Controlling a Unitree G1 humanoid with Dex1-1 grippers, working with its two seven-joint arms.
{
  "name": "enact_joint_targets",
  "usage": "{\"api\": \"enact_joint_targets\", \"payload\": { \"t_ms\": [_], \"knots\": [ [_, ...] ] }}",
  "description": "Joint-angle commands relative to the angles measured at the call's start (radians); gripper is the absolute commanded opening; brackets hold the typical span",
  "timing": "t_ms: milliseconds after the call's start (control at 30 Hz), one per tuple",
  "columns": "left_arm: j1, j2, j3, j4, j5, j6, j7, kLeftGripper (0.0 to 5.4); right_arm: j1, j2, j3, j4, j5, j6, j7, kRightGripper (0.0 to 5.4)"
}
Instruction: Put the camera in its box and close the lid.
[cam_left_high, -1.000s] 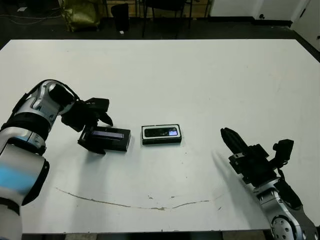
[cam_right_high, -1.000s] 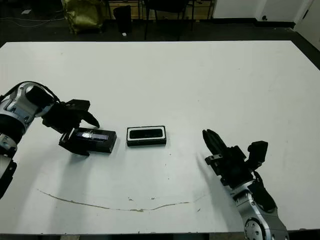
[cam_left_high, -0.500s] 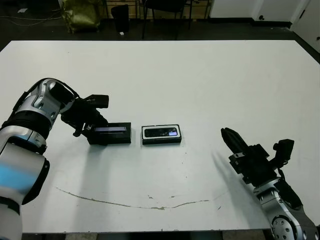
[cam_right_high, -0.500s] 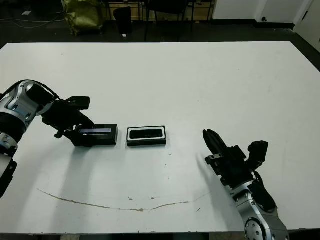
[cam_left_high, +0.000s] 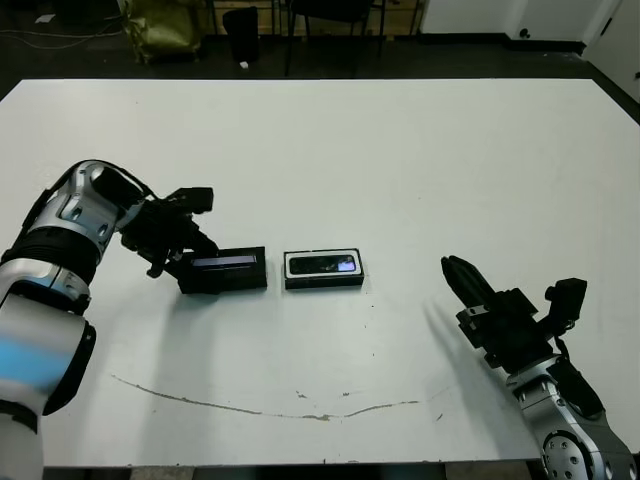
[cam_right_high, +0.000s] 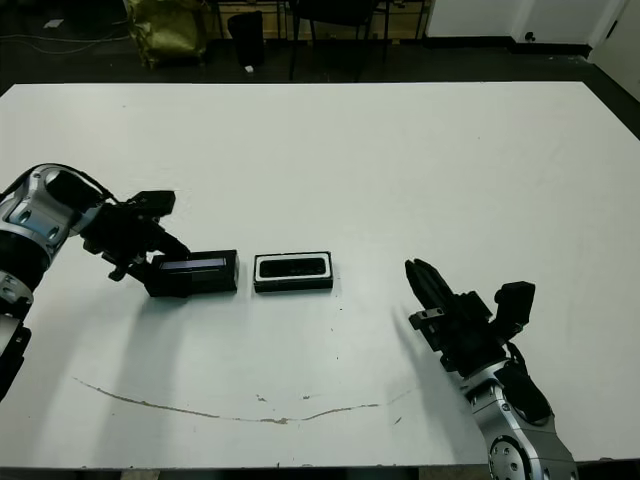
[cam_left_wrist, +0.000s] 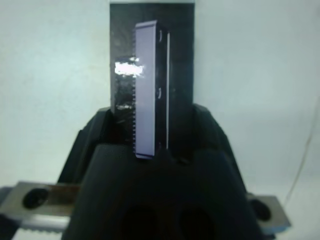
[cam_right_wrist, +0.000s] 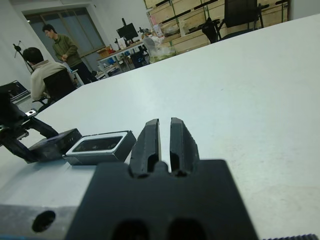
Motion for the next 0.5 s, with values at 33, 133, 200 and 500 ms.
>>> {"api": "enact_joint_targets", "payload": {
  "t_ms": [33, 133, 200, 500],
  "knots": [
    [0.015, 0.015, 0.046, -0.007, -0.031, 0.047, 0.011, 2.23, 0.012, -0.003, -0.001, 0.017, -0.001, 0.001, 0.006, 0.0],
    [0.013, 0.028, 0.088, -0.065, -0.052, 0.061, 0.064, 2.23, 0.013, -0.003, 0.001, 0.017, -0.003, 0.005, 0.006, 0.0],
    [0.016, 0.035, 0.105, -0.116, -0.056, 0.083, 0.108, 2.23, 0.012, 0.002, 0.002, 0.026, -0.001, -0.004, 0.014, 0.0],
    [0.089, 0.05, 0.108, -0.451, -0.059, 0.25, 0.266, 2.23, 0.014, 0.009, 0.01, 0.024, 0.016, 0.011, 0.013, 0.0]
  ]
}}
